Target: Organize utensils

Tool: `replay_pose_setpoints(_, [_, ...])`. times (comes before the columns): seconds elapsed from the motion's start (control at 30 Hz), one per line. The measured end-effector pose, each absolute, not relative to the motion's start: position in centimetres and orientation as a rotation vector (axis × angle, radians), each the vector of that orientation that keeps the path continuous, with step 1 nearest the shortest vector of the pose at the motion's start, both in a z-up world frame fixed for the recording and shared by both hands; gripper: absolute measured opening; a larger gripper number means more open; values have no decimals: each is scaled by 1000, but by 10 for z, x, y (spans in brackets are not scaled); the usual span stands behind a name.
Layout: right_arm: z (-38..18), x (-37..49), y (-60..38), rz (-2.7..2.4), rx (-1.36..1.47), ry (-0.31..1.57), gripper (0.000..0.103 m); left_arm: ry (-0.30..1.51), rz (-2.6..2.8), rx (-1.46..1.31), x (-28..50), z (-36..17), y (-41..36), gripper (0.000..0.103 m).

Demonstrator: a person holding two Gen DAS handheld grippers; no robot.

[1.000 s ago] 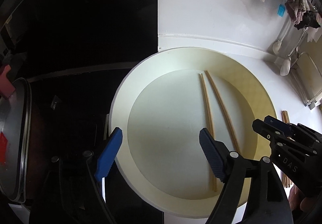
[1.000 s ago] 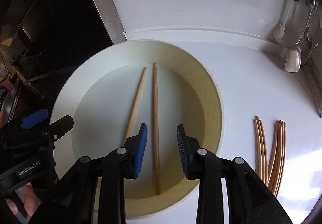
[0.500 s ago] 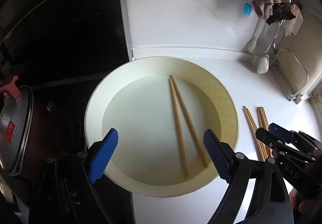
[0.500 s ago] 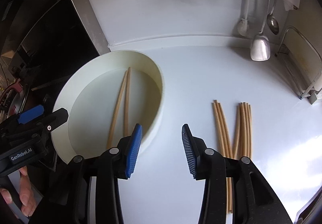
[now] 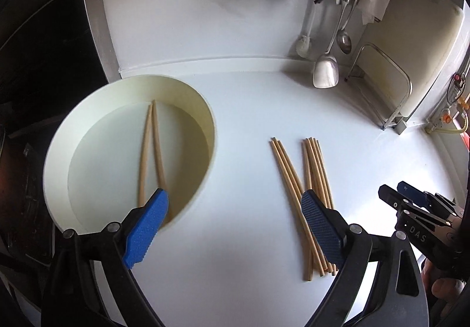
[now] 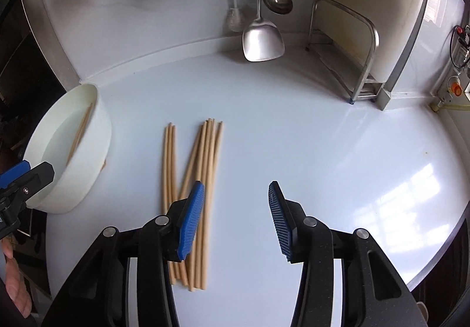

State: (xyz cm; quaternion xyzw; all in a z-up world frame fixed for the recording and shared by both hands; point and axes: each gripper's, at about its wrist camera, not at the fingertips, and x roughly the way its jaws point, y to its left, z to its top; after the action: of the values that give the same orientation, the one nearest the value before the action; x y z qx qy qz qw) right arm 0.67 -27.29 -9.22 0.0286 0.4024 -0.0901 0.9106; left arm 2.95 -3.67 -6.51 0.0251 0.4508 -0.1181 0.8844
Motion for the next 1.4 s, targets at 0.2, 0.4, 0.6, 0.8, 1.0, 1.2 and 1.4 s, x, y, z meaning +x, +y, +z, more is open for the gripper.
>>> replay_pose_setpoints(0.2, [-124,14,-288,-119,43,854,49,962,-198,25,20,-95,-63,94])
replay_pose_setpoints(0.4, [-152,28,-292,-54,39,854,49,978,-160,31,19,-126,-76,94])
replay_pose_setpoints(0.6, [-166,35,-293,-22,33,832,49,944,-126,44,20,-140,-78,94])
replay_pose_setpoints(0.8, [-175,35,-292,-22,10,844,49,948,-120,80,21,-145,-78,94])
replay_pose_setpoints(1.0, [-172,36,-286,-6,8,836,49,952,-130,94,22,-151,-79,94])
replay_pose_setpoints(1.2, [-172,38,-278,5,7,846,49,961,-130,104,25,-157,-78,94])
replay_pose_setpoints(1.4, [-172,38,-273,-11,-12,838,49,974,-128,108,25,-164,-77,94])
